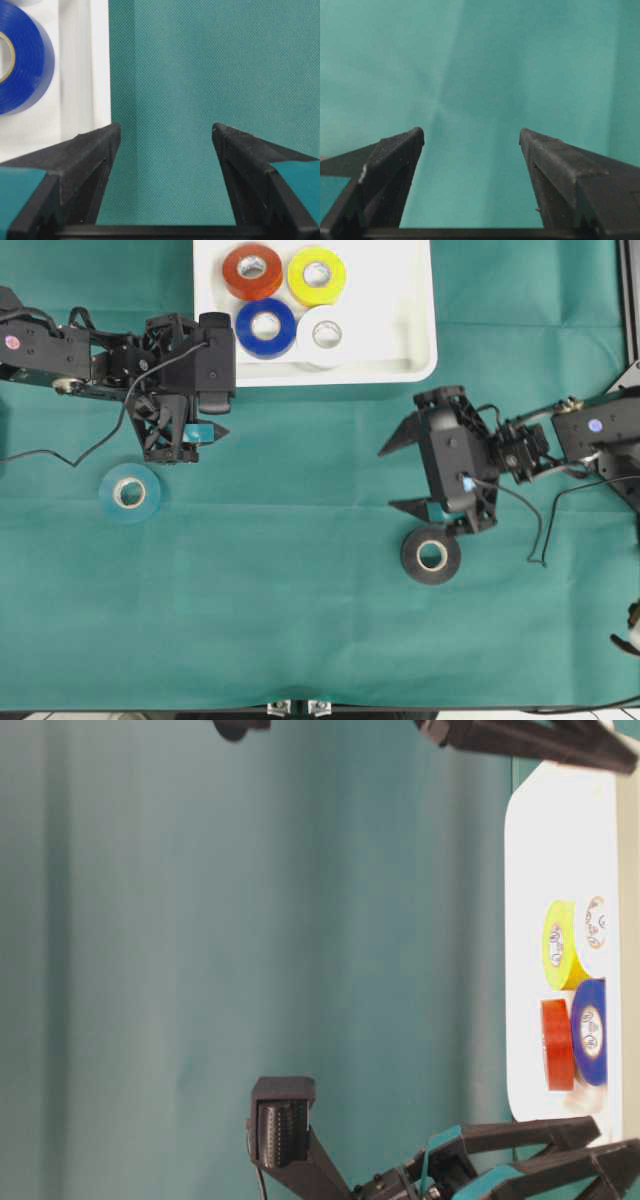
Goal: Put the tape alternately from left to right into the white case.
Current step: 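Lower the right gripper onto the black tape roll and grasp it, then carry the black roll into the tray's top-right corner and release, then raise the right gripper out of the tray and hold it above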
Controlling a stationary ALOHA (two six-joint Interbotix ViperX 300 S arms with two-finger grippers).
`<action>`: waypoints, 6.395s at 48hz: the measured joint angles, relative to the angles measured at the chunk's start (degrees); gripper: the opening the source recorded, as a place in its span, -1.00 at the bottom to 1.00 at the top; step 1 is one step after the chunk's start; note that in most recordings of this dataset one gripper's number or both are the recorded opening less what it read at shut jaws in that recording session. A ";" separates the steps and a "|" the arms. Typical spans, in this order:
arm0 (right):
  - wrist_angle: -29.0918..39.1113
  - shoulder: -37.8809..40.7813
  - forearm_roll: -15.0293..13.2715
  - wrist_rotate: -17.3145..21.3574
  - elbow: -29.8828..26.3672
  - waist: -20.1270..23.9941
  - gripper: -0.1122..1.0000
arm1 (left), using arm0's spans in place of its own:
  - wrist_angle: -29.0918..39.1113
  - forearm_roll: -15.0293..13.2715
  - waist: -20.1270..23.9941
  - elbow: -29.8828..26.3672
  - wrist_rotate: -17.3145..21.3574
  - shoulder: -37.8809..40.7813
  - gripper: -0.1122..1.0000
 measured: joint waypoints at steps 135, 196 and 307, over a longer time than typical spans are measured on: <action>4.48 -1.41 -0.09 12.04 0.79 9.58 -0.37 | -1.32 -0.09 -0.09 0.00 -0.18 0.00 0.88; 5.71 -1.41 -9.84 11.43 -3.08 -18.11 -0.37 | -1.41 -0.09 -0.97 0.09 -0.09 0.00 0.88; 1.67 12.57 -14.50 9.76 -12.39 -42.36 0.65 | -1.41 -0.09 -2.46 0.18 0.00 0.00 0.88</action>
